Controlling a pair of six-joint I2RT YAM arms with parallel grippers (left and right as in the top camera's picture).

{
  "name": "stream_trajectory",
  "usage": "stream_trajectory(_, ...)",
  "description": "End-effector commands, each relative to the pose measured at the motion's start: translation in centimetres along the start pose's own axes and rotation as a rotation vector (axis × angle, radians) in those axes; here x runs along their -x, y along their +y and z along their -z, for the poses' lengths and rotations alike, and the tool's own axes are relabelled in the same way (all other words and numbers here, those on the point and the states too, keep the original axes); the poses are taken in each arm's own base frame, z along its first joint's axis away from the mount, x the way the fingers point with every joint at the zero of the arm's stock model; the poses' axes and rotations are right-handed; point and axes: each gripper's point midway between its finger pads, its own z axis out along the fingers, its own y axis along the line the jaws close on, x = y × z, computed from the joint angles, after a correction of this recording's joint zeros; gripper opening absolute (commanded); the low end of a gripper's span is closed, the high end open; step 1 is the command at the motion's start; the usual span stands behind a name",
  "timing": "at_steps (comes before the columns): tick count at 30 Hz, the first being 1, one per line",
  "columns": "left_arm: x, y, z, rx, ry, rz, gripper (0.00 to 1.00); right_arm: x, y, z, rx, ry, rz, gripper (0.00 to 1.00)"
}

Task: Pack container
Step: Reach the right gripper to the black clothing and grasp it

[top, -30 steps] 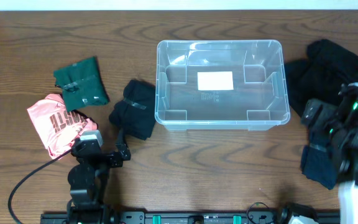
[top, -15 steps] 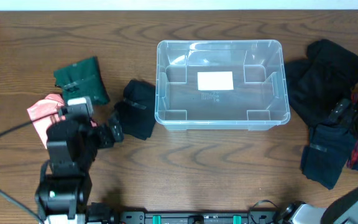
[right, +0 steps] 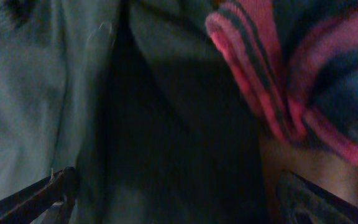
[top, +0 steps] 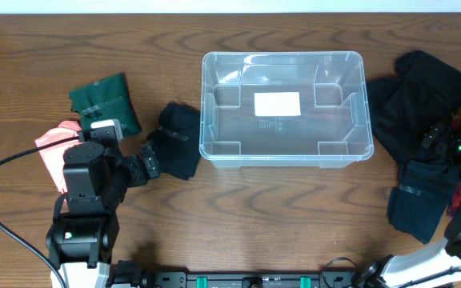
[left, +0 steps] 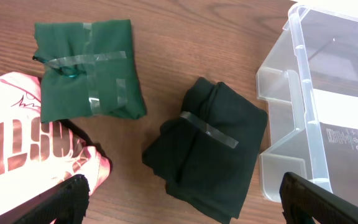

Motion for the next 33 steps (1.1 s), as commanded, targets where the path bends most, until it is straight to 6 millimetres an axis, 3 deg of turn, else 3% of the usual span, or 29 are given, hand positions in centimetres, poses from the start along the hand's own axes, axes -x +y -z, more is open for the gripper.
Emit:
stream_trajectory(1,0.7,-0.4,0.4,-0.012,-0.018,-0.008,0.98,0.1,0.3,-1.6,0.060,0.003,-0.010,0.99)
stream_trajectory(10,0.7,-0.4,0.4,-0.012,-0.017,-0.008,0.98,-2.0,1.9,-6.1,0.125,0.064,-0.018,0.96)
stream_trajectory(12,0.7,-0.4,0.4,-0.012,-0.017,-0.008,0.98,-2.1,2.4,-6.3,0.131,0.068,-0.007,0.83)
stream_trajectory(19,0.7,-0.4,0.4,-0.012,-0.017,-0.008,0.98,-1.3,4.3,-5.9,0.202,0.039,0.009,0.20)
stream_trajectory(21,0.7,-0.4,0.4,-0.012,-0.017,-0.008,0.98,-0.7,4.7,-5.2,0.209,0.021,0.012,0.07)
stream_trajectory(23,0.7,-0.4,0.4,-0.012,-0.017,-0.008,0.98,0.5,5.1,-4.1,0.211,-0.016,0.016,0.02)
stream_trajectory(26,0.7,-0.4,0.4,-0.012,-0.017,-0.008,0.98,3.4,6.3,-0.7,0.214,-0.114,0.061,0.01)
stream_trajectory(29,0.7,-0.4,0.4,-0.012,-0.017,-0.008,0.98,6.6,8.3,4.4,0.222,-0.239,0.109,0.01)
stream_trajectory(33,0.7,-0.3,0.4,-0.011,-0.017,-0.008,0.98,9.4,11.5,11.3,0.238,-0.380,0.175,0.01)
